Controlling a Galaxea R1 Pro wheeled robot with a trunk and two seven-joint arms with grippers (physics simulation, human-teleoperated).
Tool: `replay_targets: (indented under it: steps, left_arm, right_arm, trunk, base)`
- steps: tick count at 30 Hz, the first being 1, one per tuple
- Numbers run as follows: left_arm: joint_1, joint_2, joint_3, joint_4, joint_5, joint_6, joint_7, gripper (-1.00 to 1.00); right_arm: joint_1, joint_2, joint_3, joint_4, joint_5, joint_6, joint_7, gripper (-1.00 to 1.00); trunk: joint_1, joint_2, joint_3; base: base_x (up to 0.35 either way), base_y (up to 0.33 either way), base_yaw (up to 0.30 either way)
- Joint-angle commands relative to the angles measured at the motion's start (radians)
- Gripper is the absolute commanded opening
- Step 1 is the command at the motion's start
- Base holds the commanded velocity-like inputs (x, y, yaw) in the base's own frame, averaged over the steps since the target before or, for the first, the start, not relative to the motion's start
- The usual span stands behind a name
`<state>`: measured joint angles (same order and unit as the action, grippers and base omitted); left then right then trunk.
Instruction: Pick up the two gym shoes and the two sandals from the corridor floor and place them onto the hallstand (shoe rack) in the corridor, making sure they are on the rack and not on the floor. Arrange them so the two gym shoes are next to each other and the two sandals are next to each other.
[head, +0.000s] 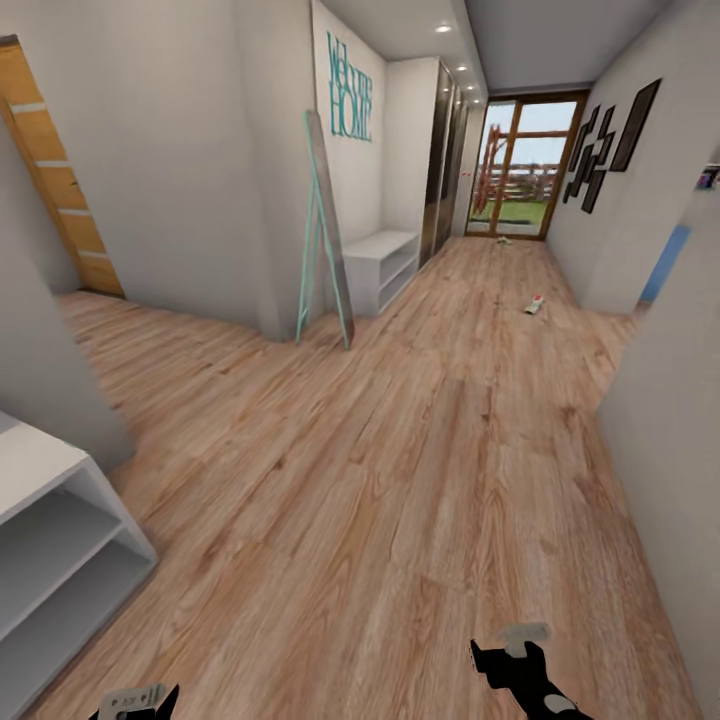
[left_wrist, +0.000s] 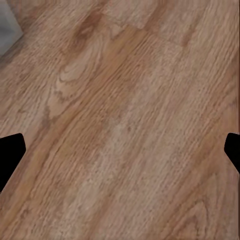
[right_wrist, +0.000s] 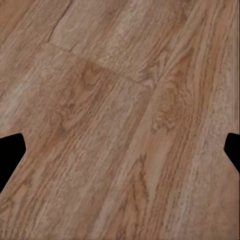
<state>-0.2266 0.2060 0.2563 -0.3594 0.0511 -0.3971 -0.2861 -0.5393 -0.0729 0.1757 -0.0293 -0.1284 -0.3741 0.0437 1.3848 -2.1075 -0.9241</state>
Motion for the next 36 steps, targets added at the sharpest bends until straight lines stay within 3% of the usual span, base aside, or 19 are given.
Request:
replay_targets:
  steps: [1, 7, 23, 36]
  left_arm:
    - [0.0, 0.0, 0.006, 0.001, 0.005, 0.0, -0.01, 1.0]
    - [0.0, 0.0, 0.006, 0.001, 0.006, 0.0, -0.009, 1.0]
    - [-0.001, -0.03, 0.001, 0.001, -0.01, 0.0, -0.006, 1.0]
    - [0.0, -0.032, 0.001, 0.0, -0.005, 0.0, -0.005, 1.0]
  right_arm:
    - [0.0, -0.003, 0.007, 0.001, -0.011, -0.003, 0.009, 1.0]
    - [0.007, -0.009, 0.007, 0.0, -0.012, -0.003, 0.022, 1.0]
    - [0.01, -0.011, 0.007, 0.0, -0.013, -0.002, 0.027, 1.0]
    - [0.011, -0.01, 0.007, 0.001, -0.012, -0.002, 0.027, 1.0]
  trunk:
    - [0.0, 0.0, -0.001]
    - [0.0, 0.0, -0.001]
    - [0.0, 0.0, -0.001]
    - [0.0, 0.0, 0.0]
  base:
    - [0.339, 0.0, -0.24]
    - [0.339, 0.0, -0.166]
    - [0.335, -0.062, -0.008]
    - [0.333, -0.054, -0.008]
